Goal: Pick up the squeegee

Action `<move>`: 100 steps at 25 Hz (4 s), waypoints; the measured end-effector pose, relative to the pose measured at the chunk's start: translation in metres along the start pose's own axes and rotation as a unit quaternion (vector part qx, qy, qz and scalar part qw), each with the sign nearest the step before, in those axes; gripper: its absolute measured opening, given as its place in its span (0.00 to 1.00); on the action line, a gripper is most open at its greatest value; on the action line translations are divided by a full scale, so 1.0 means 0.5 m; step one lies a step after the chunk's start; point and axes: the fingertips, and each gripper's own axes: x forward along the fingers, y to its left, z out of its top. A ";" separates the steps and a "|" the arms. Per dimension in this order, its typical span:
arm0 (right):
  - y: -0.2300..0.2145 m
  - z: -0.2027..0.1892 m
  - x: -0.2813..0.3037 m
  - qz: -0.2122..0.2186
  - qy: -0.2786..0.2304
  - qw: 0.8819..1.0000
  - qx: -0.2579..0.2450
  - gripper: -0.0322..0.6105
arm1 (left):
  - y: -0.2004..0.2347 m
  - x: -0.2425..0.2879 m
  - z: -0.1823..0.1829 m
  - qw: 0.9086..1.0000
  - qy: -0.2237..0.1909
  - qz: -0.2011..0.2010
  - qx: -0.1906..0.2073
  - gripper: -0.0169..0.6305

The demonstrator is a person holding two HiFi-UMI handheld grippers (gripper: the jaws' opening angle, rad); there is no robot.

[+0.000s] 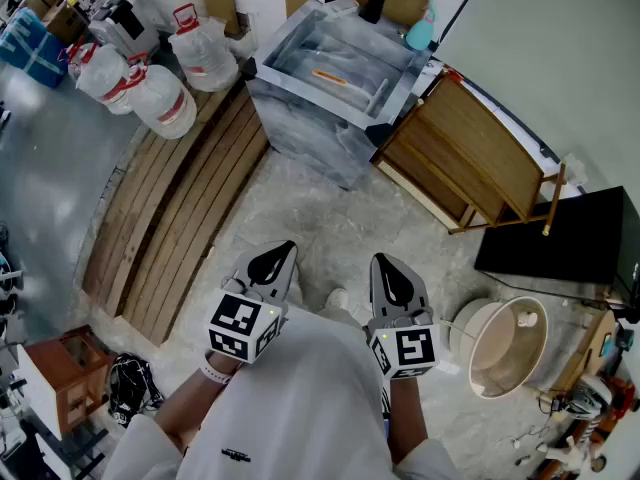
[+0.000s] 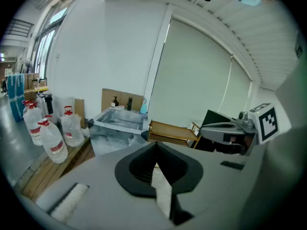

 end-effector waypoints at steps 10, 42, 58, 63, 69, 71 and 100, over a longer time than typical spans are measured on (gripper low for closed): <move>-0.036 -0.019 -0.079 0.008 -0.002 1.000 0.023 0.06 | -0.129 -0.015 -0.032 1.000 0.004 0.001 0.006 0.03; -0.034 0.074 0.220 -0.068 -0.023 0.997 0.037 0.06 | 0.182 0.109 0.065 0.997 0.013 -0.072 0.021 0.03; -0.366 0.211 0.511 -0.031 -0.036 0.998 0.047 0.06 | 0.219 0.504 0.311 0.994 0.056 -0.089 0.036 0.03; -0.464 0.240 0.554 -0.026 -0.043 0.997 0.056 0.06 | 0.215 0.595 0.352 0.991 0.076 -0.095 0.053 0.03; -0.522 0.247 0.591 -0.033 -0.039 0.997 0.065 0.06 | 0.231 0.664 0.366 0.989 0.091 -0.104 0.049 0.03; -0.529 0.250 0.600 -0.041 -0.035 0.996 0.065 0.06 | 0.231 0.679 0.372 0.987 0.096 -0.116 0.053 0.03; -0.552 0.210 0.741 -0.116 0.012 0.986 0.122 0.06 | 0.327 0.901 0.363 0.922 0.180 -0.262 0.221 0.03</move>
